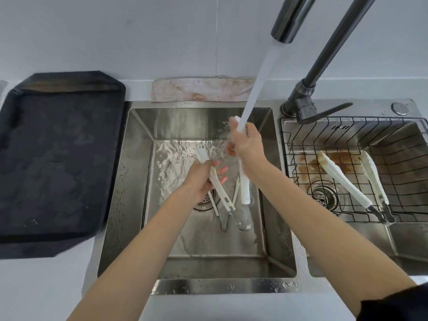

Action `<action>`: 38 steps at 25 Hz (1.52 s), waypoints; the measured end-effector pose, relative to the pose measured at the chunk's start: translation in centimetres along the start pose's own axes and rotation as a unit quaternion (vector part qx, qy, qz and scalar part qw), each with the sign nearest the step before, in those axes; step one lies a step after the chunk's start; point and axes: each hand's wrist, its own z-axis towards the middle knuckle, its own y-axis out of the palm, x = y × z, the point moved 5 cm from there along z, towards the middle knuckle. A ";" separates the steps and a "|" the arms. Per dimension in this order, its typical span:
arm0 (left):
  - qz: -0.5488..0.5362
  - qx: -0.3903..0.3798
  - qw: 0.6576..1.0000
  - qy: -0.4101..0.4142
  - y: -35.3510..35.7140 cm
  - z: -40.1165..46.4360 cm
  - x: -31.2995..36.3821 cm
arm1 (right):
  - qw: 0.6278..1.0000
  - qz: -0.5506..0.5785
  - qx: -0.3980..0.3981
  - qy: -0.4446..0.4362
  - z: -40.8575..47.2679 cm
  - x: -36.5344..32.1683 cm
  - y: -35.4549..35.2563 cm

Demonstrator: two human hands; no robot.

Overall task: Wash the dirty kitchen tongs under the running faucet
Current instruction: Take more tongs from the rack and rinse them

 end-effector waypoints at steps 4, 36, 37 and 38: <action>0.195 0.020 0.980 -0.016 -1.3 0.1 -1.4 | 0.990 -0.142 -0.010 0.002 0.6 2.5 -1.3; 0.460 0.142 0.875 0.047 -5.3 6.7 -6.2 | 0.926 -0.332 -0.034 0.175 4.9 16.4 -3.5; 0.452 0.146 0.879 0.047 -5.4 6.7 -6.1 | 0.926 -0.331 -0.035 0.180 4.9 16.4 -3.6; 0.445 0.149 0.882 0.045 -5.4 6.7 -6.1 | 0.924 -0.333 -0.039 0.185 4.9 16.5 -3.6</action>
